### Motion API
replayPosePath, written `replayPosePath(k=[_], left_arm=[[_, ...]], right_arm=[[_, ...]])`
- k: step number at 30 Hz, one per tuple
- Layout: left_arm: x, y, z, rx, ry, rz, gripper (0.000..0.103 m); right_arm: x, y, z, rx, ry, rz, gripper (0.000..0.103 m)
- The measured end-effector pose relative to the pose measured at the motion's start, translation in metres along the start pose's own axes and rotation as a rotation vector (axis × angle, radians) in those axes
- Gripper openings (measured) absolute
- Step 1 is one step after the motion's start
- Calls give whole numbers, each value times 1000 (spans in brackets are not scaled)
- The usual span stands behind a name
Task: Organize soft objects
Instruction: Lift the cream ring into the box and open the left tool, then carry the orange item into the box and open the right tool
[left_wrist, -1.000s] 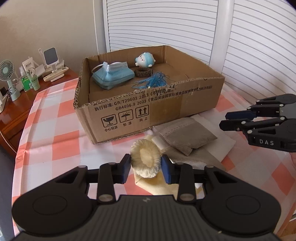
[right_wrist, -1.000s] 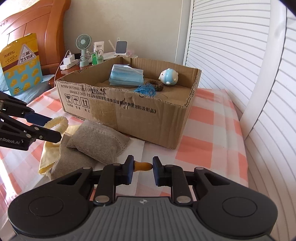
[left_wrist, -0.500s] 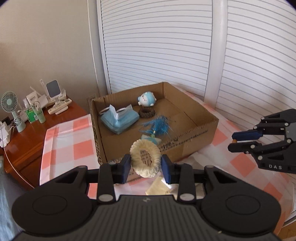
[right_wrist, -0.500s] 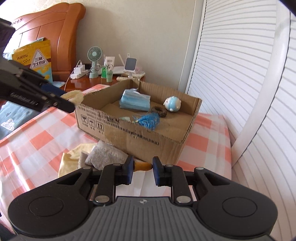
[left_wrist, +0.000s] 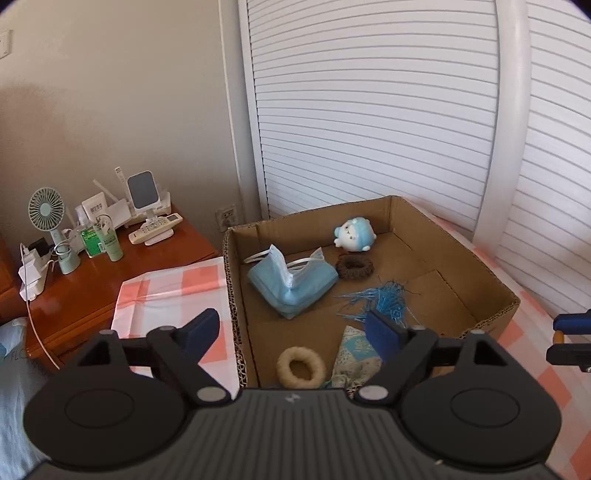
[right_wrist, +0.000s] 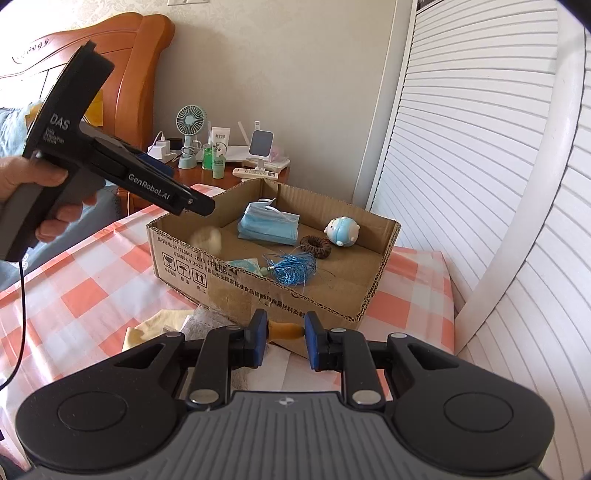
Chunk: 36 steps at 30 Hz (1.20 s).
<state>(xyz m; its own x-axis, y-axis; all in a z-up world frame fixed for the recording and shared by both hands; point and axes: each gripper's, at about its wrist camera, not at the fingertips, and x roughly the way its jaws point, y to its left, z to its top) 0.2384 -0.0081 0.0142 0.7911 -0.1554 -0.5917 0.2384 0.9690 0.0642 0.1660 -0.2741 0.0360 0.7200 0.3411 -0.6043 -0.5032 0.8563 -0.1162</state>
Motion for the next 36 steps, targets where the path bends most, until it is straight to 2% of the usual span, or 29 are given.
replayPosePath(k=[4, 9, 18, 25, 32, 33, 34, 35, 36], left_arm=[[-16, 1, -11, -39, 21, -7, 96], [-54, -4, -30, -40, 11, 38, 102], [-92, -9, -62, -92, -18, 58, 102], [-103, -8, -69, -118, -3, 4, 102], [-114, -12, -71, -88, -12, 24, 102], [-115, -13, -71, -84, -12, 22, 102], [-116, -13, -71, -82, -11, 21, 102], [-116, -13, -72, -81, -8, 20, 102], [-117, -13, -72, -78, -4, 19, 102]], right_arm=[[-2, 1, 3, -5, -4, -3, 26], [-1, 1, 9, -1, -7, -13, 26], [9, -9, 38, 32, -22, -7, 26], [39, -25, 70, 65, -7, -9, 26], [74, -37, 95, 85, 12, -38, 27], [80, -38, 97, 79, 15, -37, 36], [85, -38, 99, 69, 20, -53, 61], [90, -39, 101, 68, 23, -82, 74], [93, -39, 102, 73, 29, -103, 92]])
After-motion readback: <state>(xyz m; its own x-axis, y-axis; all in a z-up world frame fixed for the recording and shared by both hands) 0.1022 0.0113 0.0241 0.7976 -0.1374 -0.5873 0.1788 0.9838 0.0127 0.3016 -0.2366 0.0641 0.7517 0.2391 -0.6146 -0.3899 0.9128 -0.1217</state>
